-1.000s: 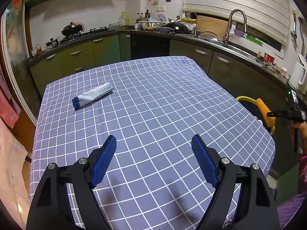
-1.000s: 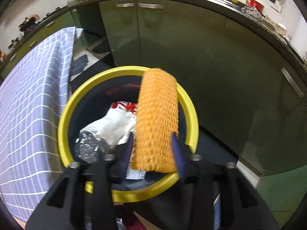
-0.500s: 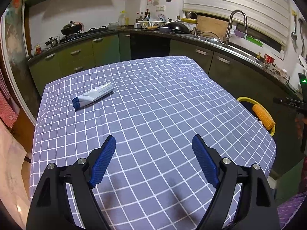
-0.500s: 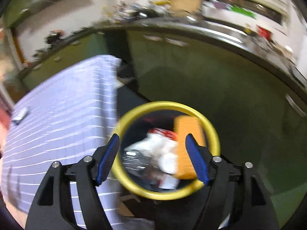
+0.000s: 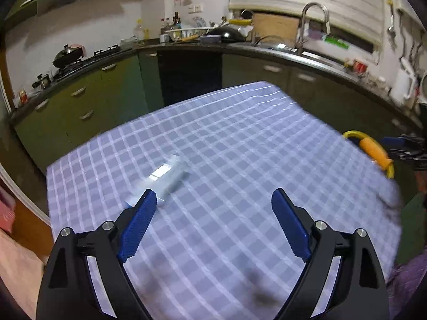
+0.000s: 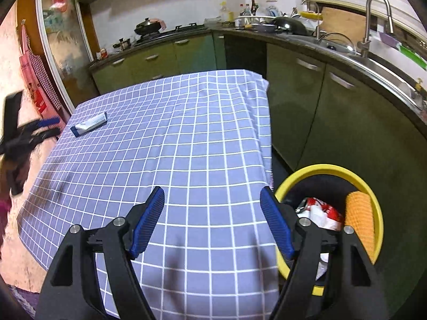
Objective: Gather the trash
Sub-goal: 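Lower the left gripper onto the white-and-blue toothpaste tube and grasp it, then carry the toothpaste tube over the bin and open the left gripper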
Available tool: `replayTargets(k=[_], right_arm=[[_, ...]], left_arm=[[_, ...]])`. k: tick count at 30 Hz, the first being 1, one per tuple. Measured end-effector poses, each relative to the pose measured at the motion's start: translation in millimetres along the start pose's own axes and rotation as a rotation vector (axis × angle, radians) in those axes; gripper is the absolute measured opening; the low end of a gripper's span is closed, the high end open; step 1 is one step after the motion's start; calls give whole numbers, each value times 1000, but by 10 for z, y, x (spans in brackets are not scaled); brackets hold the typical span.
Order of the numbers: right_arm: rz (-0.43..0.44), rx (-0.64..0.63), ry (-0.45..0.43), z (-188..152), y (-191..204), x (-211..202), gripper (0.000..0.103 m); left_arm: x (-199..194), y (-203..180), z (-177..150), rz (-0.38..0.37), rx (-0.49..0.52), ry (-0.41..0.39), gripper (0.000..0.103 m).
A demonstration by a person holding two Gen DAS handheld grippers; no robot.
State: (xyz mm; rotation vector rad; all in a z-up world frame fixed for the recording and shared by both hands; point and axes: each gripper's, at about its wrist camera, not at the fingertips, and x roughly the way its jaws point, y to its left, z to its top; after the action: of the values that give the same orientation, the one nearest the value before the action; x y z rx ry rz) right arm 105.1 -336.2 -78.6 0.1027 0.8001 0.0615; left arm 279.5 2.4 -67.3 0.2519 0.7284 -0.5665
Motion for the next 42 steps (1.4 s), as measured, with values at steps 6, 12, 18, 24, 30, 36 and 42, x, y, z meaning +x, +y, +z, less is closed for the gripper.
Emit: replayTargets(k=[6,12,18,24,30,36,42], right_arm=[[10,8,36,59,41,240,70],[13,10,65,128,100,399,70],[18,-5,70,186,173,426,70],[24,-10,60,204,210,377,70],[30,-15,33,215,152,230,70],[20,-10,-13,155,-79,-57,70],[-40,47,-79,-41,-604,-530,70]], left_arm=[[573,588,154,-18,-13,76,87],[955,767,122,-37,5,134,86],[1157,732,68,-50,38,180,80],[1209,753,59,-61,11,185,54],[1104,582,47,-42,5,190,28],[824,-256,231,-94,82,148,27],[650,-1546,551,-232,217,118,27]])
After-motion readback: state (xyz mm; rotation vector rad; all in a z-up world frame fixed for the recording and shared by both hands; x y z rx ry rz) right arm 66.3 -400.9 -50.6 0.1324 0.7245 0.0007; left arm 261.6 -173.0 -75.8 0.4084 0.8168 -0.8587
